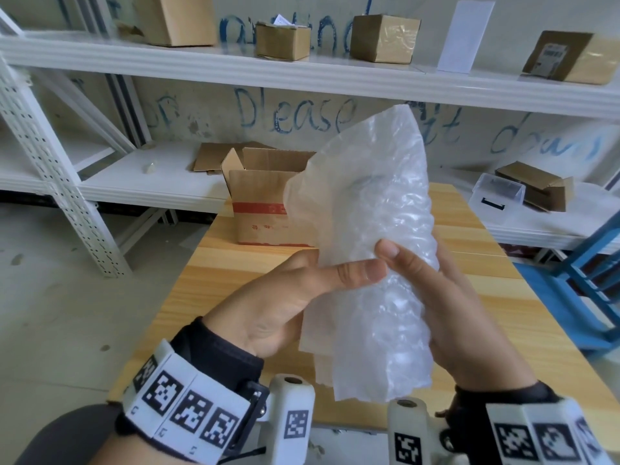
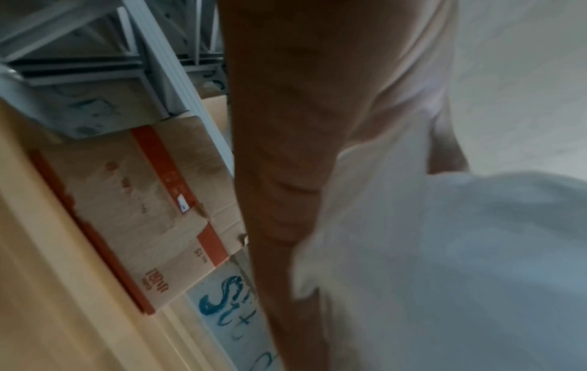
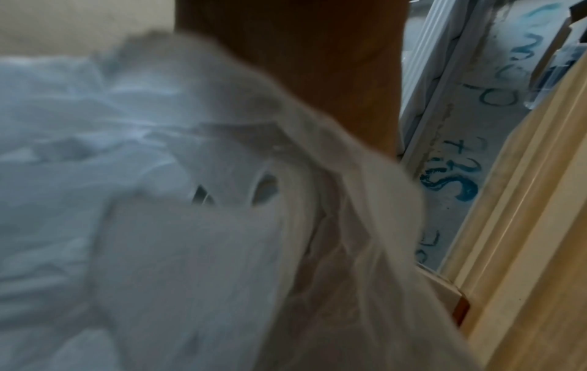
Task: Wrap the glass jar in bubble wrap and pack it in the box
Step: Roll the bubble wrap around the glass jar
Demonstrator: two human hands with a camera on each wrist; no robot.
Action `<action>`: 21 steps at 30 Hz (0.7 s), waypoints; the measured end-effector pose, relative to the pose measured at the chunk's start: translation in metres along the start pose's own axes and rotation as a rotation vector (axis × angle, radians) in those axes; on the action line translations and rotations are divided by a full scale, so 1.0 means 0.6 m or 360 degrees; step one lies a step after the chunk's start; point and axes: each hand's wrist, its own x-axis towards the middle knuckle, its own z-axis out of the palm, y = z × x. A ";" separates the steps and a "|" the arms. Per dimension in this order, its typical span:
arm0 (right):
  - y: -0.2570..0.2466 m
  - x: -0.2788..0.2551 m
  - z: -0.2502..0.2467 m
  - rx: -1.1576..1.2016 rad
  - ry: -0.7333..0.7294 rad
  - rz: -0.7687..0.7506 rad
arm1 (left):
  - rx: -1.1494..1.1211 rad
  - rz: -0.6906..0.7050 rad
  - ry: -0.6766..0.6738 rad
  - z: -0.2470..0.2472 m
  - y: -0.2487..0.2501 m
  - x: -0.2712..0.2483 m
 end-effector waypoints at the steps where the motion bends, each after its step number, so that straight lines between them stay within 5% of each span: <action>1: 0.003 0.001 0.002 -0.0032 0.0014 -0.0031 | 0.0033 -0.0007 0.0021 0.003 0.000 0.000; 12: -0.005 -0.004 0.010 -0.0174 0.0047 -0.0264 | 0.0053 0.0107 -0.0022 0.014 -0.001 -0.001; 21: 0.008 0.000 0.013 -0.0190 0.0097 -0.0248 | 0.0005 0.0060 0.0157 0.011 -0.023 0.016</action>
